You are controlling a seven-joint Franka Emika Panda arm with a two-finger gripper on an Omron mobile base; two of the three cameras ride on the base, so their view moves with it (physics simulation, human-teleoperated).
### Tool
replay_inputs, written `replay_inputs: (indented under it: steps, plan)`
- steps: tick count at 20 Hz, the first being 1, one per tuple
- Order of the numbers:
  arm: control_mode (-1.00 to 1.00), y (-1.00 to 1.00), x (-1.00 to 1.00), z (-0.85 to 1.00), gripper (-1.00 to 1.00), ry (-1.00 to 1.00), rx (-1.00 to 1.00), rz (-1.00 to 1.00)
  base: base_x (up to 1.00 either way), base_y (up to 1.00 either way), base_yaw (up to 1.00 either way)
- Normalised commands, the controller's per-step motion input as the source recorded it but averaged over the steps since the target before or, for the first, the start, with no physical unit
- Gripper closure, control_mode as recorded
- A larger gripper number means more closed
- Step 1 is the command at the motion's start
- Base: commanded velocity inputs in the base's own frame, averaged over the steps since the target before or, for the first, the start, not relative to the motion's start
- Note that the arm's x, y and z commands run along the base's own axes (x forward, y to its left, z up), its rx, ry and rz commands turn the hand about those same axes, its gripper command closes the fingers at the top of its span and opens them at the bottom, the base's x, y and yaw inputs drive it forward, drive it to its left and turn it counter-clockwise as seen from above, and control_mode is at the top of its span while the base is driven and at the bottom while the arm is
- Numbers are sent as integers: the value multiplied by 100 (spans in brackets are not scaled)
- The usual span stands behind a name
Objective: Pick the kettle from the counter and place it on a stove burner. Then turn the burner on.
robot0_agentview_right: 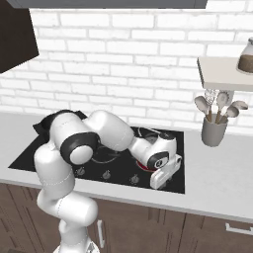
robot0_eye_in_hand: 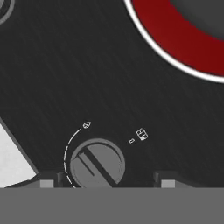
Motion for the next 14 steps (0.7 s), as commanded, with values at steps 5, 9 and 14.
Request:
replay_inputs:
  steps: [5,9,14]
  plan:
    - [-100,0,0,40,-100,-17,0,0,0,0,0]
    - [-100,0,0,31,-100,-10,0,0,0,0,0]
    - [-100,0,-37,12,-100,0,0,0,0,0,0]
